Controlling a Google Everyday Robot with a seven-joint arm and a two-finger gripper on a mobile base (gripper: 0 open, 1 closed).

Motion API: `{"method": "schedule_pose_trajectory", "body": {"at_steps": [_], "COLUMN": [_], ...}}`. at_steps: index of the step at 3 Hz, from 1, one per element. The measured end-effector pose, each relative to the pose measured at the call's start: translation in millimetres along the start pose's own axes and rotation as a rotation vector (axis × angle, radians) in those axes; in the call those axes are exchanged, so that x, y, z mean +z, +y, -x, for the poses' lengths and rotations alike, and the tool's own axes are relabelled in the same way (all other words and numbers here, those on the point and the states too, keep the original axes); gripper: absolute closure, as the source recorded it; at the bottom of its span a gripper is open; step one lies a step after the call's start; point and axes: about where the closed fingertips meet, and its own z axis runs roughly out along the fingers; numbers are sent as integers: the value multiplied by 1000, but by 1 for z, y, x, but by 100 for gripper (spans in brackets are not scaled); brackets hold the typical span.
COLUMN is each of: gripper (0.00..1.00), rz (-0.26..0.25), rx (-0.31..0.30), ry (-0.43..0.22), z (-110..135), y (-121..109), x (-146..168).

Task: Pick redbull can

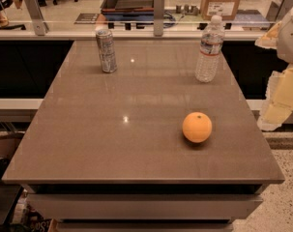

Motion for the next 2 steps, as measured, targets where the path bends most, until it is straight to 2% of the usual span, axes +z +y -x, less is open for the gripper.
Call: {"method": "schedule_pose_trajectory", "body": {"at_steps": [2], "gripper": [0], "rz": [-15], "rx": [-2], "ry": [-24], "z": [5], "y": [-4], "x": [0]}}
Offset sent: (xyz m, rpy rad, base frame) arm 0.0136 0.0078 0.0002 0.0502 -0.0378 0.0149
